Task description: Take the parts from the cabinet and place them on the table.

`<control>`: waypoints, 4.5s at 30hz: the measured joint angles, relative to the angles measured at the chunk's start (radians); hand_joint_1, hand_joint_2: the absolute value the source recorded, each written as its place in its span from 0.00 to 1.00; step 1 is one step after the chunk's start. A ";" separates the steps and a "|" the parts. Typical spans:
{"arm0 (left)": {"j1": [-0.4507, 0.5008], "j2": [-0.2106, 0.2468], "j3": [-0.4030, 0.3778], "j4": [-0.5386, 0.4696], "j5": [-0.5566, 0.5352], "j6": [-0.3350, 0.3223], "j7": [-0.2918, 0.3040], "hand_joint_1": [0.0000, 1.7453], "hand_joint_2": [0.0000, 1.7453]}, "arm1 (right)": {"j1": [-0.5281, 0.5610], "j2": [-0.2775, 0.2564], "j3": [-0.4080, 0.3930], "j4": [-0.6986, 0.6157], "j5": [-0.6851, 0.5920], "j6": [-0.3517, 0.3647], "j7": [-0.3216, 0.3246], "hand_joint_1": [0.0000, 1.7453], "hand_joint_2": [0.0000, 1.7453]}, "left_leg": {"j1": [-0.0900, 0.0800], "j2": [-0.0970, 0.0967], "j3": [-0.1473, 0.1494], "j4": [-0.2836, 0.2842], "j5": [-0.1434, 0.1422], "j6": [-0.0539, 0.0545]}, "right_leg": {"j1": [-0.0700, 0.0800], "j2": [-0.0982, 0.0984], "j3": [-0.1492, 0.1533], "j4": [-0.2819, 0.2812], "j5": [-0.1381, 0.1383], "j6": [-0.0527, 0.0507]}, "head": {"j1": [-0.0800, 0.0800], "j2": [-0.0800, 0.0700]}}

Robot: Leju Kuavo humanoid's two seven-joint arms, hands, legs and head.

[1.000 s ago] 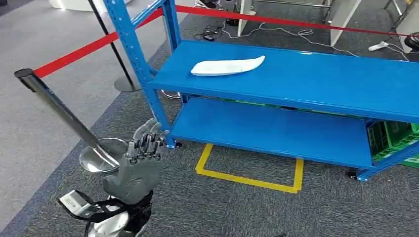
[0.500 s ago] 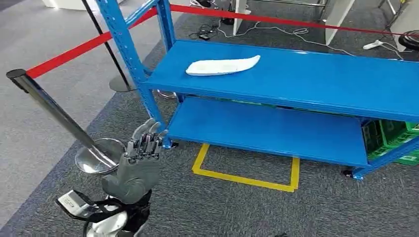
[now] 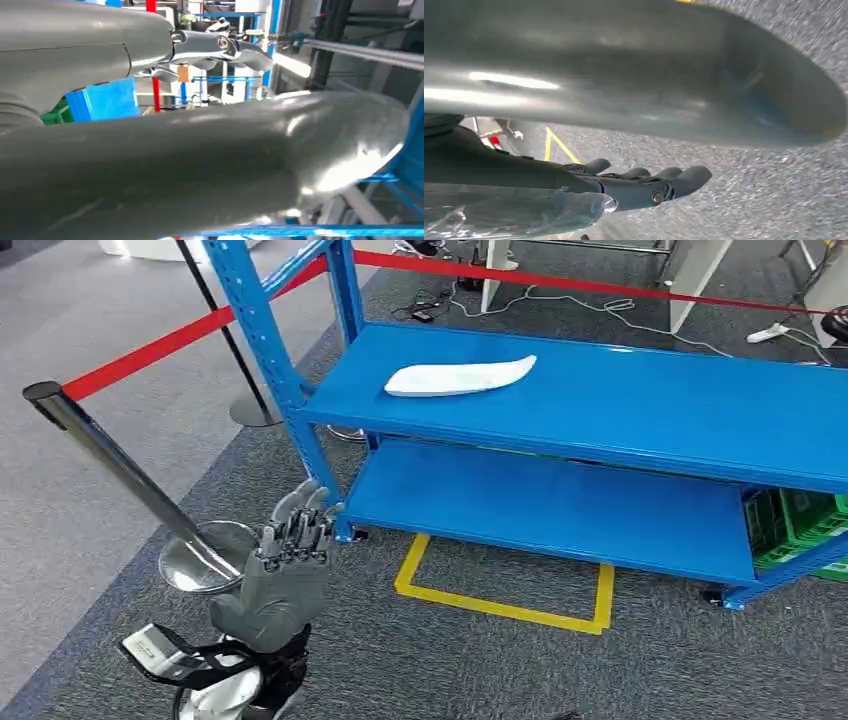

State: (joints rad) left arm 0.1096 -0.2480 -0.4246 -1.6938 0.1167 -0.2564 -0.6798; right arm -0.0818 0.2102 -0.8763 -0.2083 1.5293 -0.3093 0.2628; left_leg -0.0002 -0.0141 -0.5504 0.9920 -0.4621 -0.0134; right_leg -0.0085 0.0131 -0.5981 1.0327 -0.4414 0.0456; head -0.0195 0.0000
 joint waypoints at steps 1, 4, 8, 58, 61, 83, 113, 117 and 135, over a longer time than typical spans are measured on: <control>0.000 0.000 0.000 0.000 0.005 0.000 0.000 0.00 0.00 | 0.001 -0.001 0.000 0.000 0.000 0.000 0.001 0.00 0.00 | 0.002 0.000 0.002 -0.005 0.002 -0.006 | 0.004 0.000 -0.001 0.000 -0.001 -0.008 | 0.001 0.000; 0.000 0.001 0.000 0.000 0.013 -0.002 0.000 0.00 0.00 | 0.000 -0.001 0.000 0.000 0.001 0.000 0.000 0.00 0.00 | 0.003 0.003 -0.023 0.052 -0.043 -0.023 | -0.004 -0.001 0.002 -0.007 0.001 -0.029 | -0.008 0.000; 0.000 0.002 0.001 0.000 0.016 -0.004 0.000 0.00 0.00 | 0.001 -0.001 -0.001 0.000 0.002 0.001 0.001 0.00 0.00 | 0.004 0.003 -0.163 0.312 -0.138 -0.028 | -0.002 -0.005 0.003 -0.006 -0.002 -0.035 | -0.009 0.000; 0.008 -0.001 0.008 -0.002 0.069 -0.060 0.000 0.00 0.00 | 0.011 0.001 0.000 0.000 0.011 0.008 0.004 0.00 0.00 | 0.005 0.000 0.139 -0.017 -0.104 0.023 | -0.001 -0.008 -0.107 0.040 0.027 0.020 | 0.003 0.000; 0.007 -0.001 0.010 0.002 0.072 -0.060 0.000 0.00 0.00 | 0.009 0.001 0.000 0.002 0.011 0.009 0.003 0.00 0.00 | -0.001 -0.001 0.154 -0.020 -0.132 0.005 | 0.007 -0.011 -0.100 0.034 0.074 -0.013 | 0.002 0.000; 0.007 -0.004 0.013 0.002 0.040 -0.043 0.000 0.00 0.00 | 0.004 0.001 -0.001 0.002 0.011 0.011 0.000 0.00 0.00 | 0.003 0.006 -0.009 0.011 -0.005 0.027 | -0.001 -0.005 -0.148 0.264 -0.114 0.019 | 0.011 0.000; 0.000 0.002 -0.002 0.009 0.006 -0.014 0.000 0.00 0.00 | 0.000 0.002 -0.001 0.002 0.010 -0.002 -0.004 0.00 0.00 | 0.003 0.004 -0.028 0.010 0.007 0.030 | -0.002 -0.005 -0.103 0.212 -0.110 0.021 | 0.009 0.000; 0.001 0.002 -0.001 0.009 0.006 -0.022 0.000 0.00 0.00 | 0.003 0.002 -0.001 0.002 0.010 -0.002 -0.006 0.00 0.00 | 0.002 0.002 -0.016 0.010 -0.001 0.030 | -0.001 -0.005 -0.115 0.222 -0.064 0.020 | 0.010 0.000; 0.005 0.000 0.011 0.007 0.006 -0.010 0.000 0.00 0.00 | 0.002 0.002 -0.001 0.002 0.014 0.000 0.000 0.00 0.00 | 0.007 0.009 -0.080 0.046 0.063 -0.026 | -0.004 -0.001 0.055 -0.007 -0.043 -0.013 | -0.009 0.000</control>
State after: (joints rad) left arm 0.1147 -0.2480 -0.4131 -1.6869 0.1228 -0.2667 -0.6798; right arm -0.0800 0.2121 -0.8774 -0.2064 1.5431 -0.3093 0.2625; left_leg 0.0070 -0.0049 -0.6303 1.0383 -0.3995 -0.0390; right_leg -0.0128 0.0122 -0.5436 1.0262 -0.4849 0.0328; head -0.0286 0.0000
